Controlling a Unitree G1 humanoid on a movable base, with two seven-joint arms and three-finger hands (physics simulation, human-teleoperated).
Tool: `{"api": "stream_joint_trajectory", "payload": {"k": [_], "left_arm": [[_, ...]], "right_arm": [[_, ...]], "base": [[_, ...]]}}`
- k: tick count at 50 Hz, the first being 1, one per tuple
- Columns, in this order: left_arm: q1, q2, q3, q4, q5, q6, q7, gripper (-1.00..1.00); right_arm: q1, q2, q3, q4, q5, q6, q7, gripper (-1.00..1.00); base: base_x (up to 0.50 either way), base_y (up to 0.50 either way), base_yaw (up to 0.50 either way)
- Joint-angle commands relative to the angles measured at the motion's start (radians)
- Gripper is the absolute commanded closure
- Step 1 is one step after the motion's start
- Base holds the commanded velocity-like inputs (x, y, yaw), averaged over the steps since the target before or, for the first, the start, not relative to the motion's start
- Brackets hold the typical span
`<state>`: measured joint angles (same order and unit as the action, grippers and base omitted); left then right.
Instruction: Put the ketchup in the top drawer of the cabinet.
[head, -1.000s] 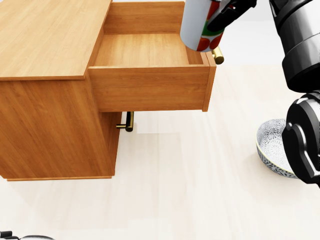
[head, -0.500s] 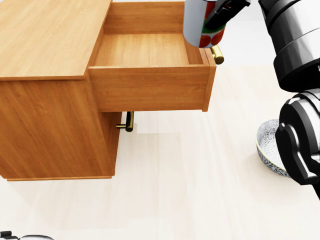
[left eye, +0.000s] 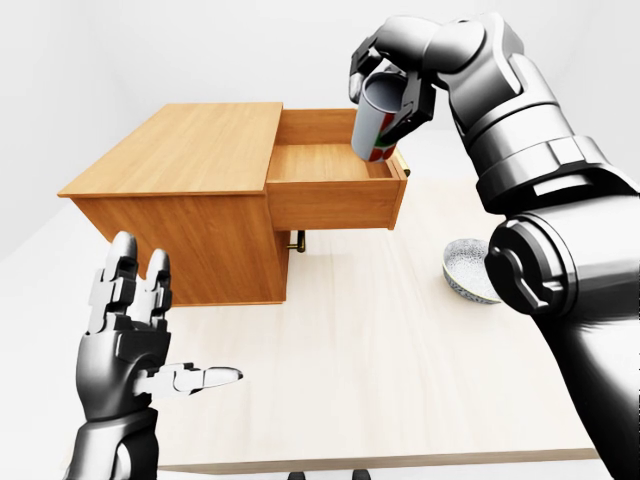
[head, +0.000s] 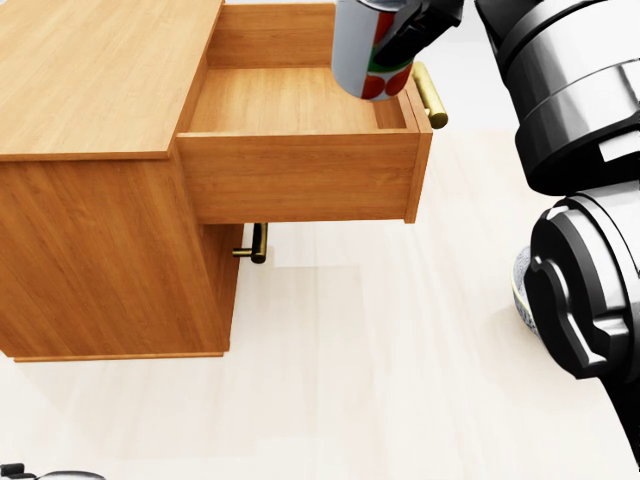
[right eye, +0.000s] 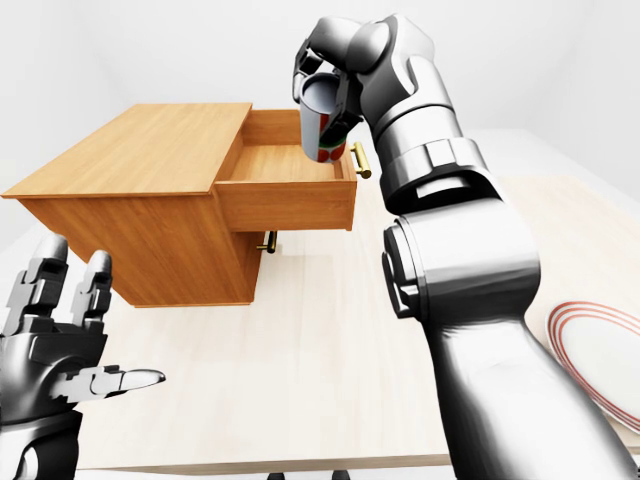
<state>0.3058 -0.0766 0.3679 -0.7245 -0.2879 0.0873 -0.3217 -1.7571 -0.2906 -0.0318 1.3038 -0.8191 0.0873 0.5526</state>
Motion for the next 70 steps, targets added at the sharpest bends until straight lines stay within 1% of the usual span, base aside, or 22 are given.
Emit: {"api": "stream_joint_trajectory", "payload": {"k": [1, 12, 25, 29, 34, 39, 44, 49, 54, 58, 70], "left_arm": [[0.004, -0.003, -0.01, 0.031, 0.013, 0.0, -0.008, -1.0], [0.008, -0.001, -0.011, 0.019, 0.007, 0.0, -0.003, -1.0], [0.007, 0.0, 0.003, 0.016, -0.001, 0.0, -0.006, -1.0], [0.005, -0.002, -0.003, 0.021, 0.004, 0.0, -0.006, -1.0], [-0.003, 0.002, -0.003, 0.029, 0.004, 0.0, -0.002, -1.0], [0.003, 0.0, -0.014, 0.039, 0.011, 0.0, -0.003, -1.0], [0.002, 0.005, -0.002, 0.038, 0.001, 0.0, -0.002, -1.0], [0.006, 0.0, -0.012, 0.055, 0.008, 0.0, -0.008, -1.0], [0.001, 0.005, -0.005, 0.043, -0.001, 0.0, -0.003, -1.0], [0.008, 0.0, -0.012, 0.051, 0.007, 0.0, -0.007, -1.0], [0.01, 0.001, -0.007, 0.047, 0.004, 0.0, -0.009, -1.0]], "right_arm": [[0.025, 0.021, -0.011, 0.005, 0.053, 0.0, -0.037, 1.0], [0.054, 0.023, -0.007, 0.01, 0.057, 0.0, -0.037, 1.0], [0.075, 0.025, -0.004, 0.013, 0.051, 0.0, -0.033, 1.0], [0.089, 0.025, -0.005, 0.015, 0.05, 0.0, -0.037, 1.0], [0.058, 0.016, -0.005, 0.016, 0.043, 0.0, -0.041, 1.0], [0.035, 0.022, -0.001, 0.014, 0.035, 0.0, -0.045, 1.0], [0.024, 0.027, 0.002, 0.011, 0.027, 0.0, -0.043, 1.0], [0.05, 0.029, -0.001, 0.011, 0.027, 0.0, -0.039, 1.0], [0.061, 0.03, -0.001, 0.01, 0.031, 0.0, -0.033, 1.0], [0.06, 0.03, -0.002, 0.011, 0.032, 0.0, -0.036, 1.0], [0.096, 0.034, -0.004, 0.013, 0.042, 0.0, -0.044, 1.0]], "base": [[0.0, 0.0, 0.0], [0.0, 0.0, 0.0], [0.0, 0.0, 0.0], [0.0, 0.0, 0.0], [0.0, 0.0, 0.0], [0.0, 0.0, 0.0], [0.0, 0.0, 0.0], [0.0, 0.0, 0.0], [0.0, 0.0, 0.0], [0.0, 0.0, 0.0], [0.0, 0.0, 0.0]]}}
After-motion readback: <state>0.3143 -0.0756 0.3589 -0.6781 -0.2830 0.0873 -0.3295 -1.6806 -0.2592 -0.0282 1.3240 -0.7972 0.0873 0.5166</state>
